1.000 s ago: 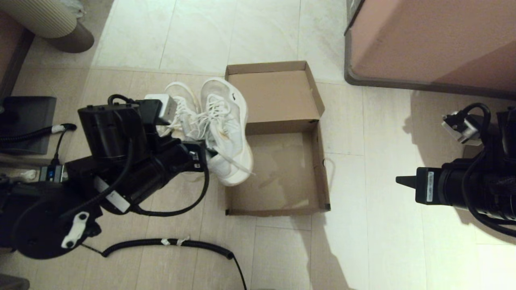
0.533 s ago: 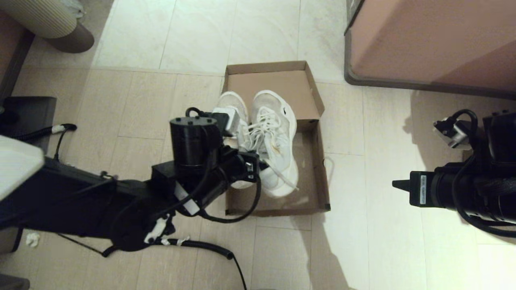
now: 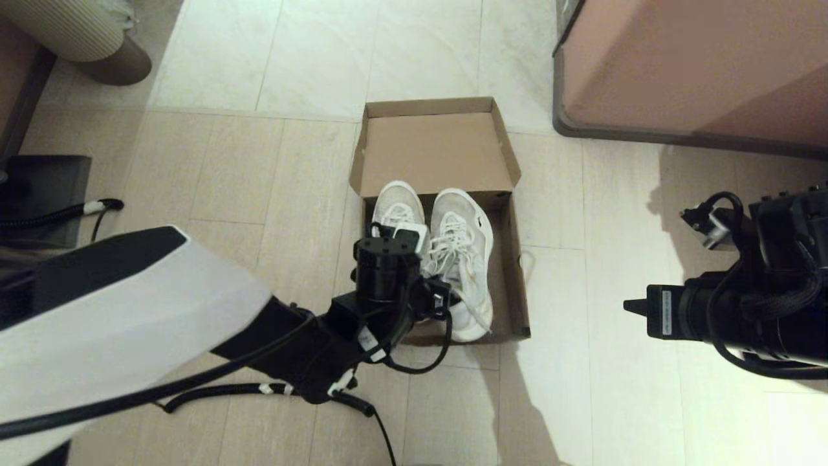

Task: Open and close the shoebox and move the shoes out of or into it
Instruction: Put the shoes into the shoe box

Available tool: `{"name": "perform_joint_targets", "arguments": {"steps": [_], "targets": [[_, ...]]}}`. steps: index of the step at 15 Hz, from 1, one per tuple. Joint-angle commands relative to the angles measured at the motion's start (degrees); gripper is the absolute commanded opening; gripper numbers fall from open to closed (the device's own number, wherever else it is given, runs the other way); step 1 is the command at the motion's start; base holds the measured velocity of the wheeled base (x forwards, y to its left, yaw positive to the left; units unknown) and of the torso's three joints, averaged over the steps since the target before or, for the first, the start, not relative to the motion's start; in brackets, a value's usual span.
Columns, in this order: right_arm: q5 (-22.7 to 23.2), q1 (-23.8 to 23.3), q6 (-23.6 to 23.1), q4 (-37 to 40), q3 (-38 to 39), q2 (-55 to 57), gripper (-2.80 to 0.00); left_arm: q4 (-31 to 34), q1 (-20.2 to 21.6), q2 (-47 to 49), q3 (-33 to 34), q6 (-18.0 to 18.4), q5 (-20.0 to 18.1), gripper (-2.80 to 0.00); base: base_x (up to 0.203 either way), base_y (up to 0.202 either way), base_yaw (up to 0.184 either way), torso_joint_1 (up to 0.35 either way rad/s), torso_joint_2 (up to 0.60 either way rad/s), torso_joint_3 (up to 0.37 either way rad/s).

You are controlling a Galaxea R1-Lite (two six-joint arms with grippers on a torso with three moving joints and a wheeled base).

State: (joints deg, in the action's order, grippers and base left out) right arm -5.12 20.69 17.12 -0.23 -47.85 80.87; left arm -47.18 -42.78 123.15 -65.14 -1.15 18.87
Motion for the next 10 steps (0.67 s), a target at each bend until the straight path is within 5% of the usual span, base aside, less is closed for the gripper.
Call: {"name": "perform_joint_targets", "arguments": {"steps": [1, 7, 8, 10], "targets": [[0.01, 0.05, 0.11, -0.94, 1.59, 0.55, -2.8, -1.82, 0.97, 6.05, -2.83, 0.02, 0.08, -2.8, 0.0, 0.0, 0.0, 0.0, 0.0, 0.0], [0.46, 0.05, 0.28, -4.25, 5.49, 0.49, -2.8, -3.89, 1.89, 13.21, -9.23, 0.09, 0.02, -2.8, 0.0, 0.0, 0.0, 0.0, 0.0, 0.0], [0.46, 0.05, 0.37, -4.25, 5.49, 0.43, -2.8, -3.89, 1.91, 13.66, -9.8, 0.09, 0.03, 0.0, 0.0, 0.0, 0.0, 0.0, 0.0, 0.0], [0.46, 0.04, 0.37, -4.25, 5.74, 0.34, -2.8, -4.78, 1.91, 14.42, -10.0, -0.04, 0.11, 0.0, 0.0, 0.0, 0.0, 0.0, 0.0, 0.0]]}}
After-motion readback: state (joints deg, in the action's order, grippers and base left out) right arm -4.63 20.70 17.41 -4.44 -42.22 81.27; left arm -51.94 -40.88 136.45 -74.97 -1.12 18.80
